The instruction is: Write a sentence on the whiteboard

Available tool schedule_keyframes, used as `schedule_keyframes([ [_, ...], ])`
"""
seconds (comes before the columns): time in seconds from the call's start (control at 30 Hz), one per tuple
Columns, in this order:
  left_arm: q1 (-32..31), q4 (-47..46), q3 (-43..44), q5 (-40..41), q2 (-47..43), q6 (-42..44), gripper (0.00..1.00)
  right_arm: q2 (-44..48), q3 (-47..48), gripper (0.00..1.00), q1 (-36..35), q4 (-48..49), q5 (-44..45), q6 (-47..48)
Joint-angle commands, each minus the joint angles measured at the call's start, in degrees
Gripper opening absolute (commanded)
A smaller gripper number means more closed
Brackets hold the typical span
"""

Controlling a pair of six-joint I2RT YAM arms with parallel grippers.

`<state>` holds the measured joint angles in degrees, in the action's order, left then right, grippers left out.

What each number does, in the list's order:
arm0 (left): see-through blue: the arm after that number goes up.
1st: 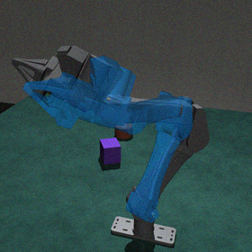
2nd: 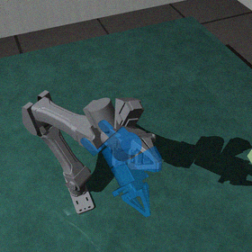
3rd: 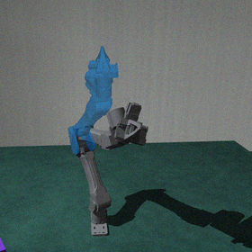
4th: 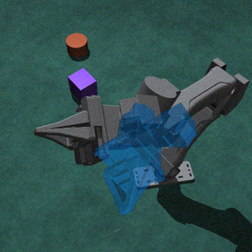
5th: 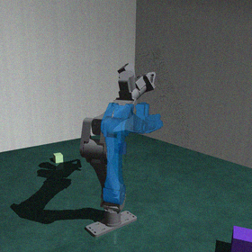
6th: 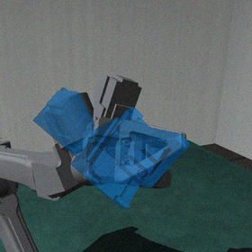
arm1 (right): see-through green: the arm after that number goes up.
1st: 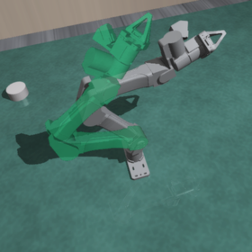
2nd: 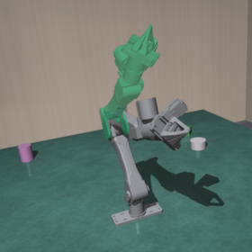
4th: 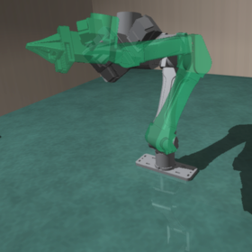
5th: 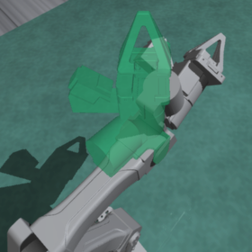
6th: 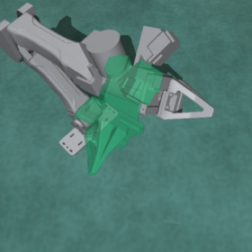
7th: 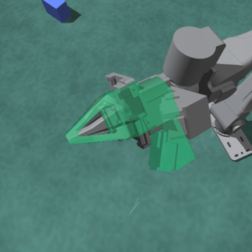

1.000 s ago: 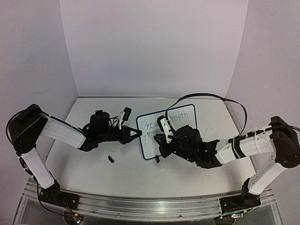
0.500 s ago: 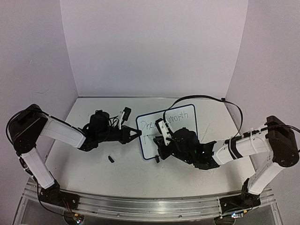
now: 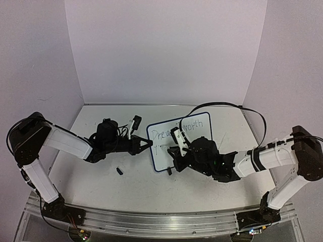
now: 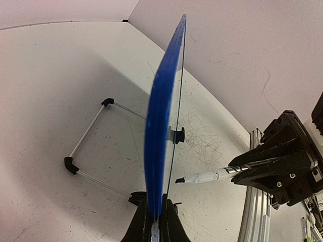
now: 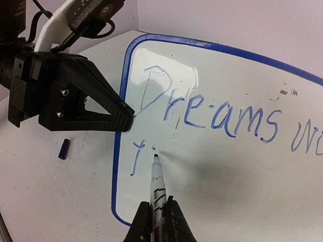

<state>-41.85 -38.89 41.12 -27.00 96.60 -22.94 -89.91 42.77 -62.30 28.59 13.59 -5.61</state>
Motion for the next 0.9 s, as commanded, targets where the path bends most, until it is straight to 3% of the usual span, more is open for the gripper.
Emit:
schedule_keyframes([
  [0.0, -0.1, 1.2, 0.7, 0.8, -1.3, 1.3, 0.00, 0.3, 0.3, 0.00, 0.1, 1.6, -2.0, -0.1],
  [0.87, -0.1, 1.3, 0.5, 0.8, -1.6, 1.8, 0.00, -3.3, 3.2, 0.00, 0.1, 1.7, 4.4, -0.7],
])
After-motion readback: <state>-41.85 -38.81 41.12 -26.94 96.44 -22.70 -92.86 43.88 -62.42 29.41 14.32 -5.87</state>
